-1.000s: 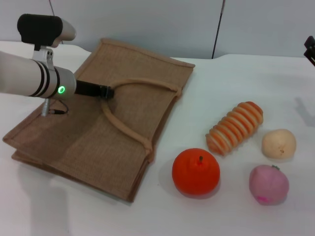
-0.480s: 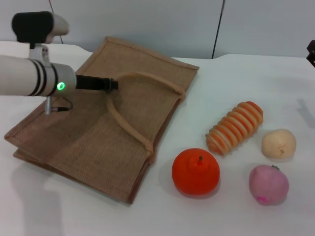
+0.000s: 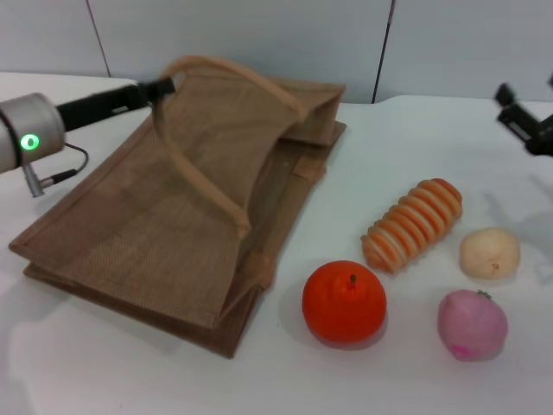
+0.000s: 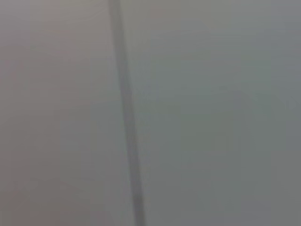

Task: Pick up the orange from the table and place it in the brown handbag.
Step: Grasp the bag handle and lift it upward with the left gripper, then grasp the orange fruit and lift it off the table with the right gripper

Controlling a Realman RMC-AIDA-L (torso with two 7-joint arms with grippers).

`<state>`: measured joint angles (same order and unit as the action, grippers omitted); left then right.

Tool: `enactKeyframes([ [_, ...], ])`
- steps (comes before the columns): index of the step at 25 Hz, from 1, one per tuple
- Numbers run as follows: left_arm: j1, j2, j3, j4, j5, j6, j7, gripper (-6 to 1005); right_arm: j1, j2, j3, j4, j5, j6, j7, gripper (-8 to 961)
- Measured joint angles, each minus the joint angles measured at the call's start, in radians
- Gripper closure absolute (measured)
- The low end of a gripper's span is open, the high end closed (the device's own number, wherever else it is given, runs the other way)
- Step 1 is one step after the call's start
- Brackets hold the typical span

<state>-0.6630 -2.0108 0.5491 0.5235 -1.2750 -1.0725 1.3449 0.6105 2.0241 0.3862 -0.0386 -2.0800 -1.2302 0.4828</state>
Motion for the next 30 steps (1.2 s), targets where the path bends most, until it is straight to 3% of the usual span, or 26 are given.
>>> enactKeyframes([
  [5, 0.064, 0.003, 0.000, -0.005, -0.201, -0.071, 0.123, 868, 0.024, -0.004, -0.163, -0.095, -0.096, -0.109, 0.119, 75],
  [12, 0.089, 0.005, -0.001, -0.061, -0.337, -0.116, 0.237, 869, 0.072, -0.004, -0.254, -0.194, -0.302, -0.264, 0.236, 75],
  [22, 0.093, 0.005, -0.012, -0.084, -0.391, -0.158, 0.288, 869, 0.172, -0.006, -0.357, -0.193, -0.544, -0.276, 0.332, 75],
  [30, 0.095, 0.006, -0.012, -0.085, -0.392, -0.159, 0.288, 869, 0.209, -0.003, -0.424, -0.189, -0.639, -0.299, 0.383, 76],
])
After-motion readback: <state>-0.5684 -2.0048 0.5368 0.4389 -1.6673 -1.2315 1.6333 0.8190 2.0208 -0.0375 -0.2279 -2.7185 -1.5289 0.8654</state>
